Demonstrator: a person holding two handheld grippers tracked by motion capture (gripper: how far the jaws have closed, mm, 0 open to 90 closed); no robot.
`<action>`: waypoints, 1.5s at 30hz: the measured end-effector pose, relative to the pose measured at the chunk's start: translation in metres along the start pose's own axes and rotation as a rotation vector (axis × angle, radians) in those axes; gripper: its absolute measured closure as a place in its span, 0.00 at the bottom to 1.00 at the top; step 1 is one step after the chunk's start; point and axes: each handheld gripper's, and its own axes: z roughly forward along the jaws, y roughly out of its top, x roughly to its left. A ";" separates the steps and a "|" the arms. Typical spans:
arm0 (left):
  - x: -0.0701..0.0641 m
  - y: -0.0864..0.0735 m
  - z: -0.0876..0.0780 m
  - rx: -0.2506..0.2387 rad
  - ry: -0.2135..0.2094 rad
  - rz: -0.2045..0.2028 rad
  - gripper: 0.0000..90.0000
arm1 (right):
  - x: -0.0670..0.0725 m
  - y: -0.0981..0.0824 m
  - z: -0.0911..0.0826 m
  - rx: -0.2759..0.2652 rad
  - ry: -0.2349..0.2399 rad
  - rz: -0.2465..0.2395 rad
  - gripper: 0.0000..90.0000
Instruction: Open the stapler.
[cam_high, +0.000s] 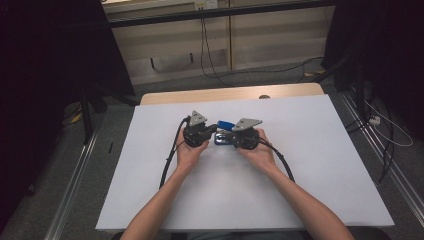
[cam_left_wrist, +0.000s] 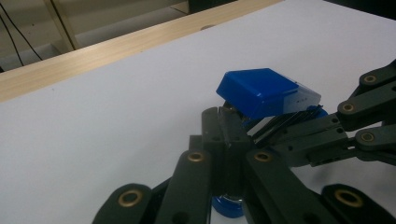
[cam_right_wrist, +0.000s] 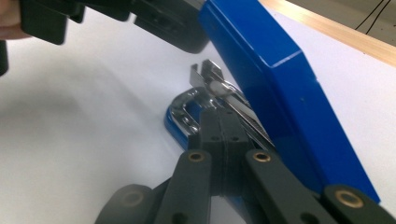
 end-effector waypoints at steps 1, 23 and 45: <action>0.000 0.000 0.000 -0.003 -0.001 -0.002 1.00 | 0.000 0.000 0.000 0.000 0.000 0.000 1.00; 0.000 0.004 -0.003 -0.020 -0.027 -0.005 1.00 | 0.010 0.010 0.009 -0.073 -0.088 0.003 1.00; 0.004 -0.005 0.008 0.009 -0.042 -0.032 1.00 | 0.010 0.008 0.010 -0.077 -0.106 0.009 1.00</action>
